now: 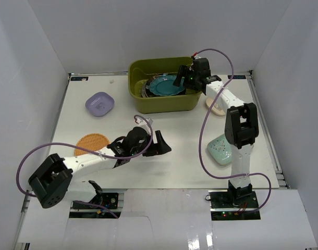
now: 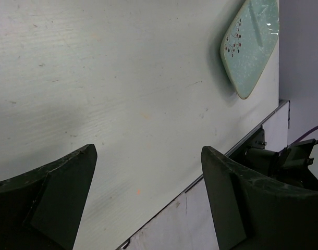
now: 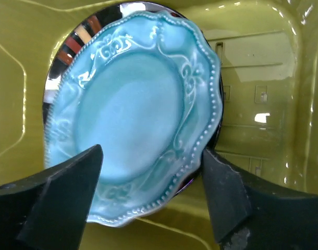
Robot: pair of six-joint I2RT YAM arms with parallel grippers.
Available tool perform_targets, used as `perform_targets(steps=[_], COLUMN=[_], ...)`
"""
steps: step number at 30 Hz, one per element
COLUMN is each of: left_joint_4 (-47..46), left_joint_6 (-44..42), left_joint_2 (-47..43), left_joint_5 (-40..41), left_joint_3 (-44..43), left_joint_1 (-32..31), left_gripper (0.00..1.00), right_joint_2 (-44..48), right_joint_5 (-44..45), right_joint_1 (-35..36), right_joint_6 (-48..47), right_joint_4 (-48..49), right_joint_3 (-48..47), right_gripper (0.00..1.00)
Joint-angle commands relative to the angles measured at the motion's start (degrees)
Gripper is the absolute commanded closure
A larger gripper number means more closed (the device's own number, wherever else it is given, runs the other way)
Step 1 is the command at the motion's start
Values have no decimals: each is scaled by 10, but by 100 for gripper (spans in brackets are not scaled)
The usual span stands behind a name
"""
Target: Place the plates into the plastic bin on the countertop
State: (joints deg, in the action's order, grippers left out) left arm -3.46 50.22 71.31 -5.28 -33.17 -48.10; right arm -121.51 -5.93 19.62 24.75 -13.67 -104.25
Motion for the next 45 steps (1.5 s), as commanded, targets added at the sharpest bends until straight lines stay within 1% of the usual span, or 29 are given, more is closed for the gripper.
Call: perform_targets(steps=[1,3,5,9,11,13,14,15,17,18,20,21,22,23,24,25,26,29,30,32,33,35,36,38,39,41,42,44,45], left_joint_4=[-30,-30,-34,-39,-44,-46,-49,-51,-61,-65,-75,-77,-73,-66,-60,-49,-42,-18,-15,-6,5,10,9,7,3,0,-6,-15,-35], left_joint_6=[1,1,-1,-5,-7,-12,-13,-13,-14,-15,-15,-18,-26,-30,-37,-49,-53,-70,-72,-82,-85,-92,-93,-99,-101,-105,-106,-105,-94], left_joint_2=[39,79,103,180,210,254,269,283,326,338,377,391,405,434,450,465,493,551,563,586,605,618,624,622,613,599,579,551,532], left_joint_5=[15,21,24,27,26,21,19,14,7,8,4,4,9,10,12,16,17,12,11,7,6,10,14,24,35,44,68,76,69], left_joint_3=[-48,-73,-89,-136,-170,-197,-224,-237,-275,-286,-321,-334,-349,-383,-401,-418,-450,-498,-524,-547,-571,-585,-588,-582,-576,-552,-540,-494,-472], left_joint_1=[-26,-46,-59,-90,-102,-118,-124,-130,-137,-140,-141,-142,-142,-142,-142,-142,-142,-143,-142,-143,-142,-143,-142,-143,-142,-142,-141,-140,-139], left_gripper=[9,9,9,9,9,9,9,9,10,10,13,15,16,17,17,17,17,18,19,21,25,34,47,64,83,99,100,100,100], right_joint_2=[63,80,95,141,183,238,260,308,363,421,475,524,545,568,607,624,654,694,718,740,761,784,791,805,810,825,829,836,838], right_joint_5=[13,17,17,1,-7,-8,-7,-7,-11,-14,-29,-36,-47,-50,-55,-65,-69,-72,-73,-80,-80,-74,-69,-64,-62,-53,-49,-50,-54], right_joint_1=[5,6,5,5,6,5,4,3,2,1,1,0,1,1,1,1,1,0,0,1,0,0,0,0,0,0,-1,-1,-2], right_joint_6=[-27,-33,-38,-51,-54,-60,-62,-62,-51,-44,-19,-10,3,10,16,20,23,23,24,28,28,28,26,22,21,21,21,20,19], right_joint_4=[24,22,22,27,33,47,51,62,83,117,151,162,180,186,195,203,202,183,179,176,168,160,155,140,138,138,120,113,102], right_joint_3=[-8,-7,-1,18,35,76,94,137,194,260,327,357,410,435,458,499,514,557,567,591,597,611,613,612,611,606,605,600,600], right_gripper=[13,6,2,8,9,6,4,0,10,13,20,23,25,27,27,27,27,27,27,27,27,27,27,27,27,27,27,27,26])
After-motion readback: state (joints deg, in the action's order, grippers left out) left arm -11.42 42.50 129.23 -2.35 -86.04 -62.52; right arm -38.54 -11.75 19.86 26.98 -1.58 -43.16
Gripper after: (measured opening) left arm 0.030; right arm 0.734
